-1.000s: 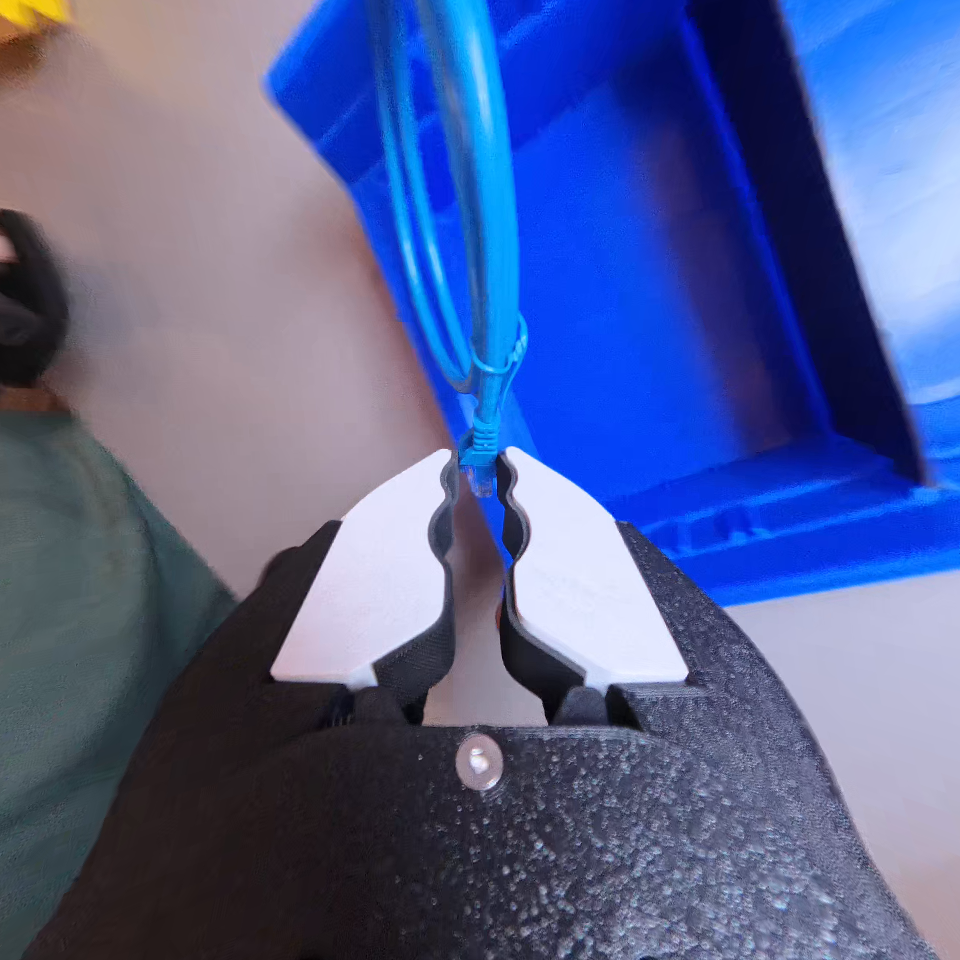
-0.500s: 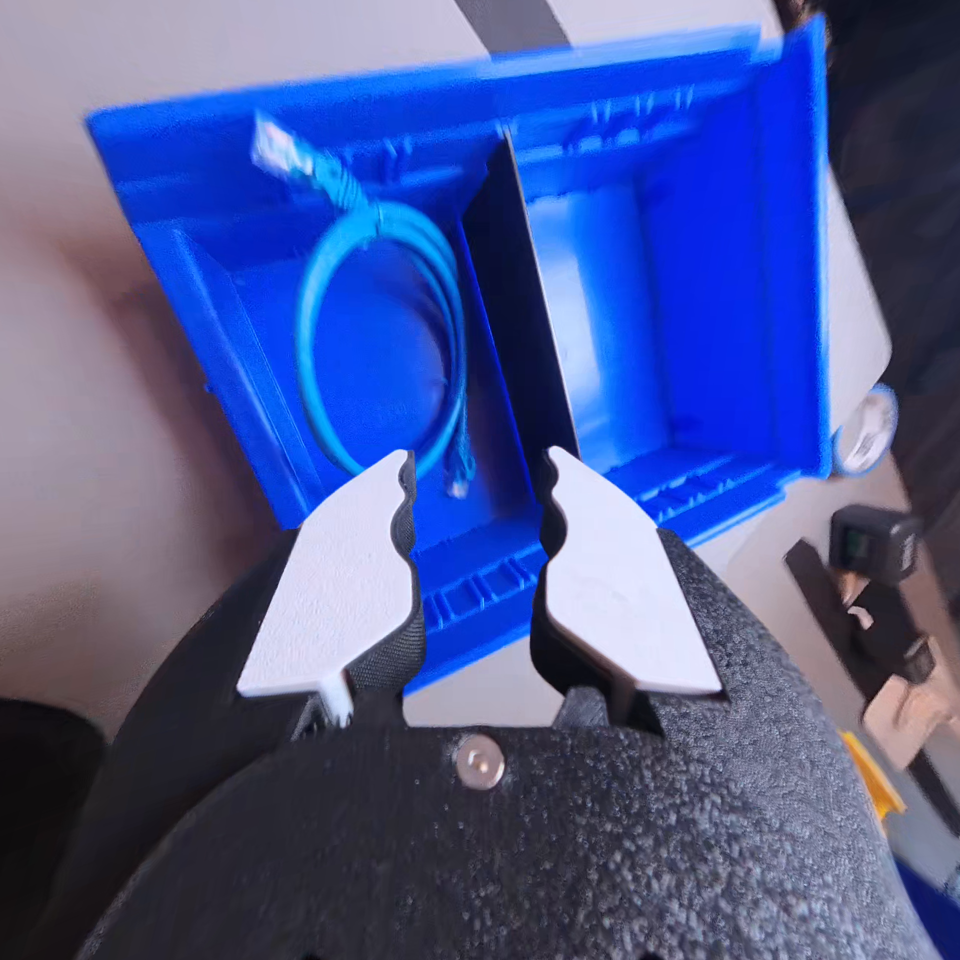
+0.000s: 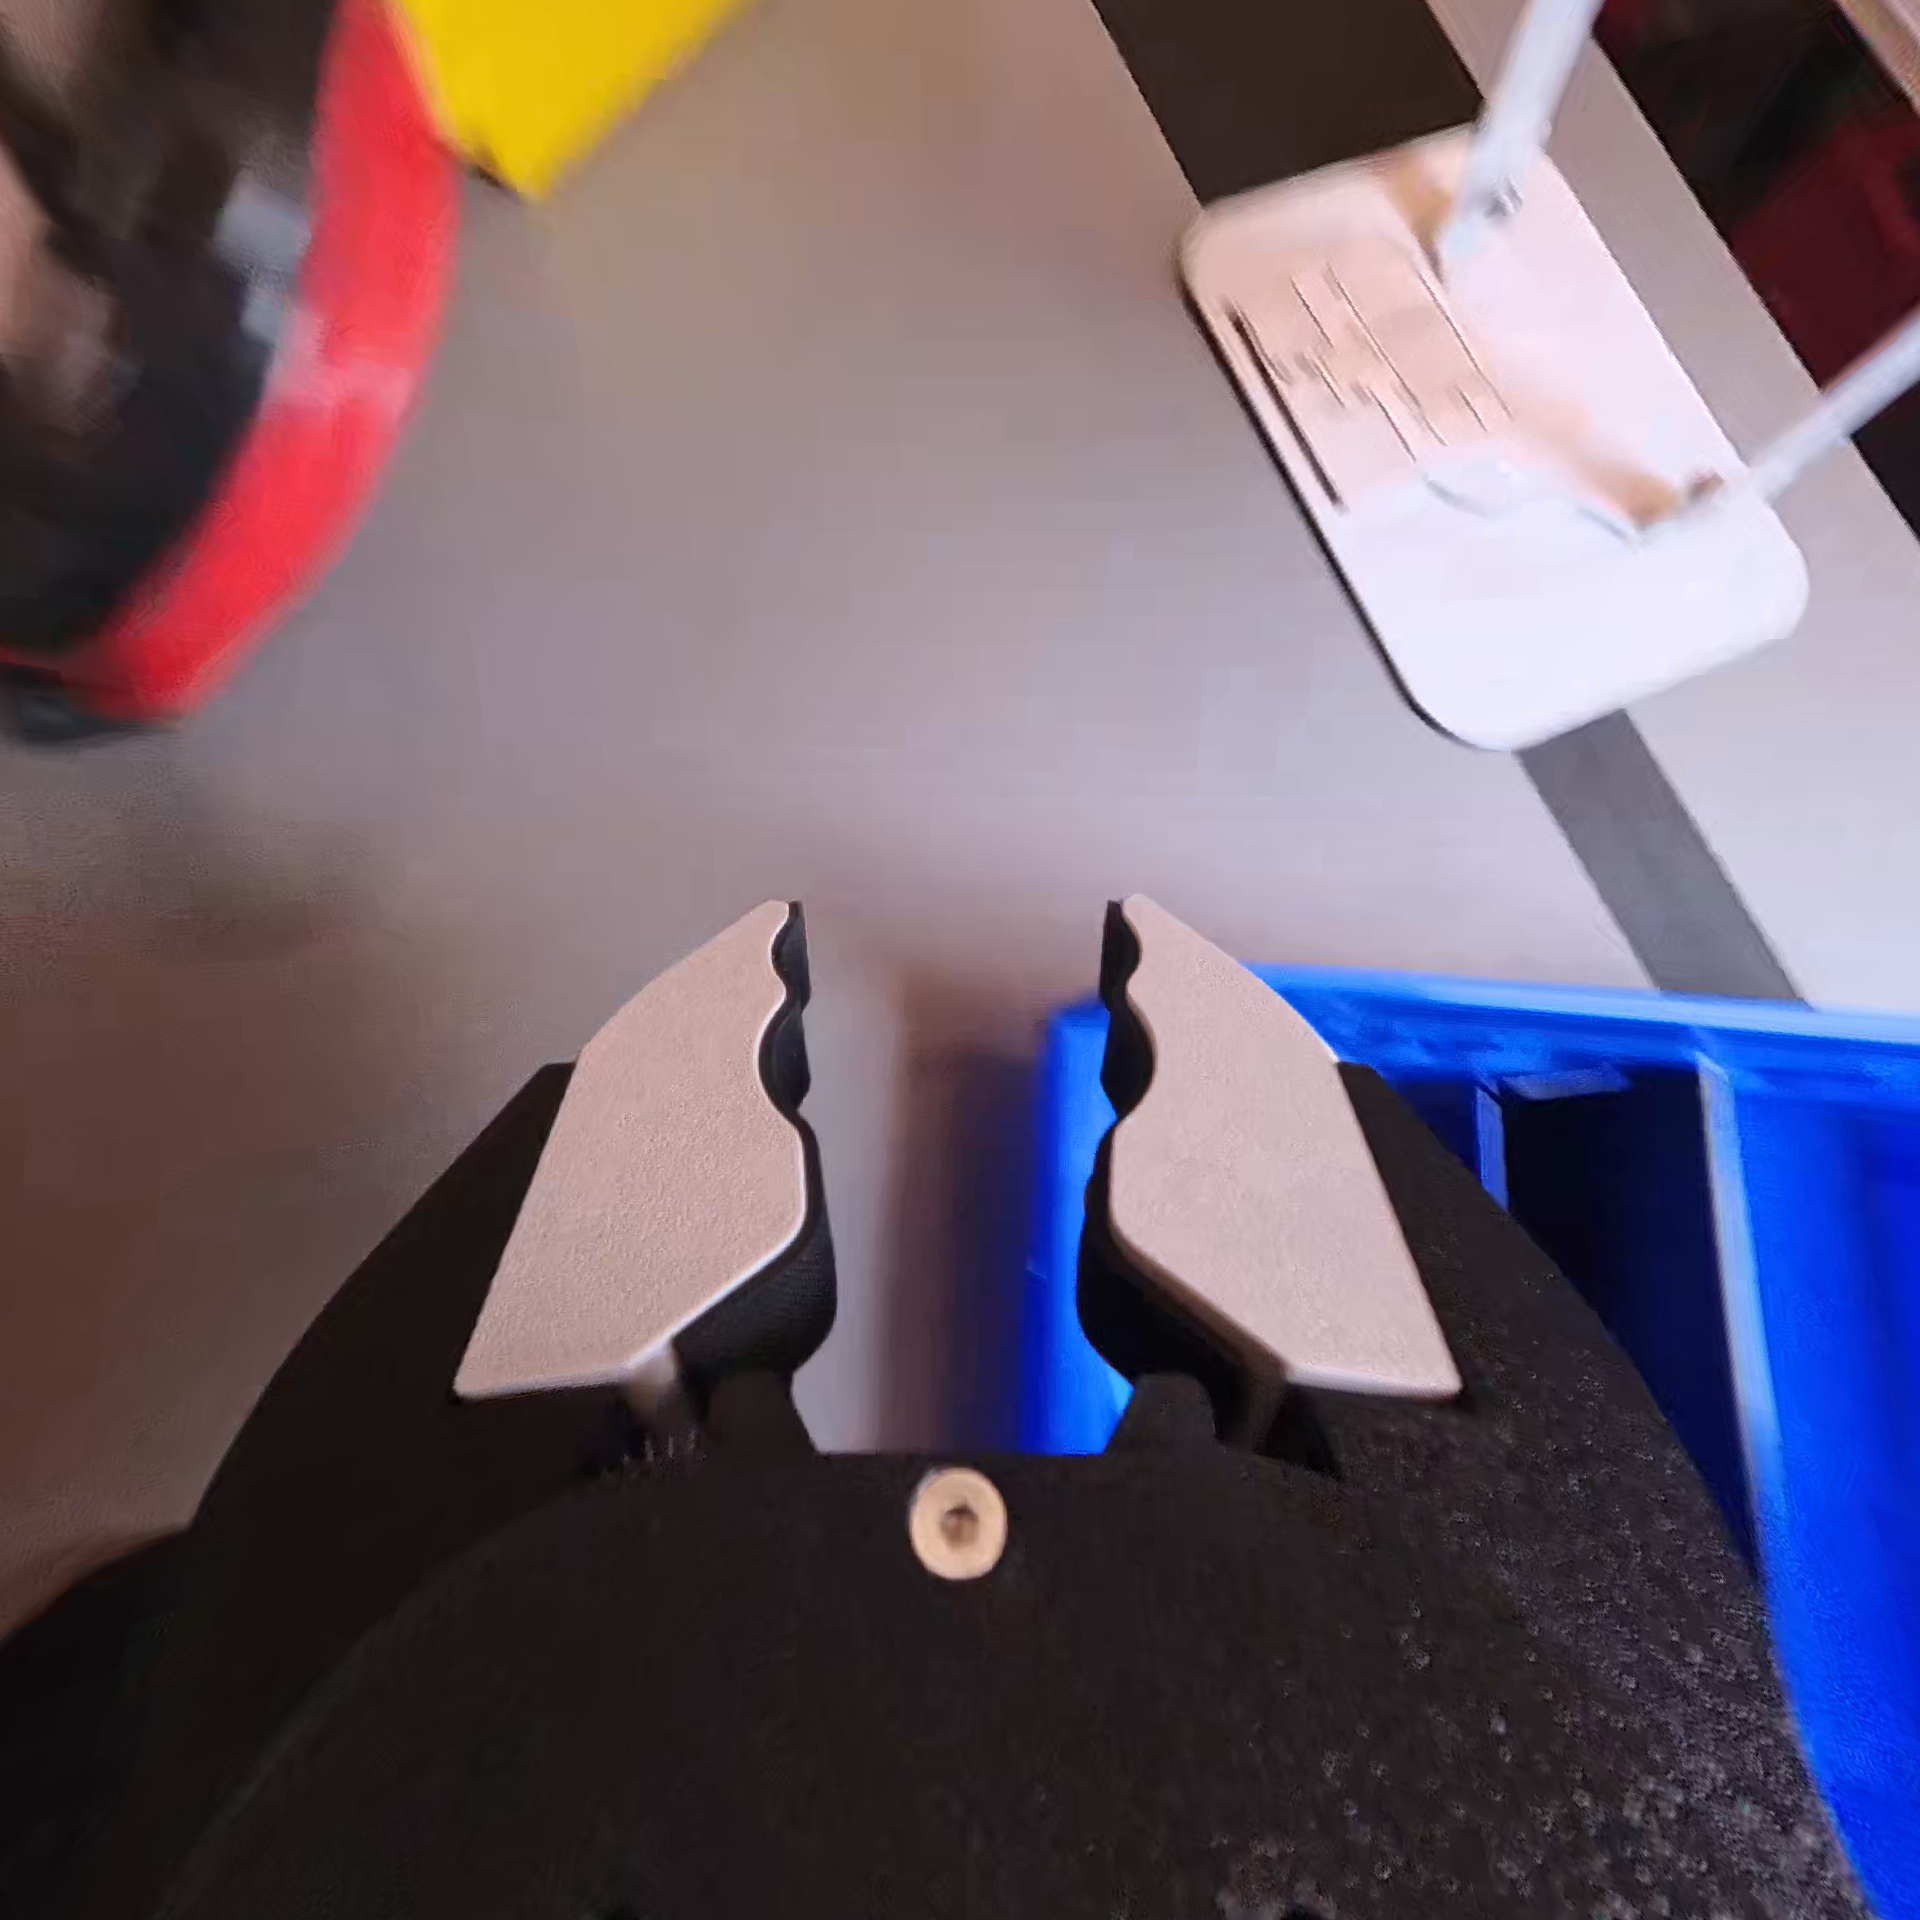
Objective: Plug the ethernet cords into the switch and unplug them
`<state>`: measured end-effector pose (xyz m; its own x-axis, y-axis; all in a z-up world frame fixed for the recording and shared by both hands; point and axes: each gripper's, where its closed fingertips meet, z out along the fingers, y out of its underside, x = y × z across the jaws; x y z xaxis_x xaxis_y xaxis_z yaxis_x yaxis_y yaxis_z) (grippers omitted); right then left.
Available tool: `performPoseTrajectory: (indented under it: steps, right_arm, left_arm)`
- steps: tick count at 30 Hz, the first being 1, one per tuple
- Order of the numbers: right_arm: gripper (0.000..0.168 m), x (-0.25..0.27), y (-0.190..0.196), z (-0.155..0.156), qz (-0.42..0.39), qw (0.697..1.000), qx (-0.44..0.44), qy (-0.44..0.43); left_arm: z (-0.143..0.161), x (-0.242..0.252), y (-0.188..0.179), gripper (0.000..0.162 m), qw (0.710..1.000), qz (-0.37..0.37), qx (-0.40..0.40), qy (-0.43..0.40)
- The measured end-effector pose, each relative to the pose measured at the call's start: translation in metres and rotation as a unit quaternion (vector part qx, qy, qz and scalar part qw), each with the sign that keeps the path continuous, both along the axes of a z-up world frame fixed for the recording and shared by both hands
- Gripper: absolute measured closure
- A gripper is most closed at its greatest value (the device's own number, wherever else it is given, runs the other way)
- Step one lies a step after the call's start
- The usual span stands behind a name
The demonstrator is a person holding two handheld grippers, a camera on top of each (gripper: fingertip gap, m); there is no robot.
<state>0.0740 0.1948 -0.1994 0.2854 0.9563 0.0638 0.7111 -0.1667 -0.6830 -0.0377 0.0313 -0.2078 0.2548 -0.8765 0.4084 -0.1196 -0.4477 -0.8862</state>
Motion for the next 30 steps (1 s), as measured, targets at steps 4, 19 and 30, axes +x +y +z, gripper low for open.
performPoseTrajectory:
  steps: [4, 19, 30]
  right_arm:
    - [0.111, -0.058, -0.086, 0.022, 0.106, 0.974, -0.102, 0.173]
    - [0.145, -0.115, -0.164, 0.004, 0.157, 0.907, -0.246, 0.305]
    - [0.152, -0.111, -0.160, 0.008, 0.146, 0.910, -0.213, 0.323]
  left_arm:
    - [0.001, -0.003, 0.005, 0.130, 1.000, 0.012, 0.004, -0.006]
    - [0.015, -0.001, 0.001, 0.131, 0.998, 0.001, -0.002, -0.061]
    - [-0.006, 0.004, -0.005, 0.132, 1.000, -0.019, -0.018, 0.002]
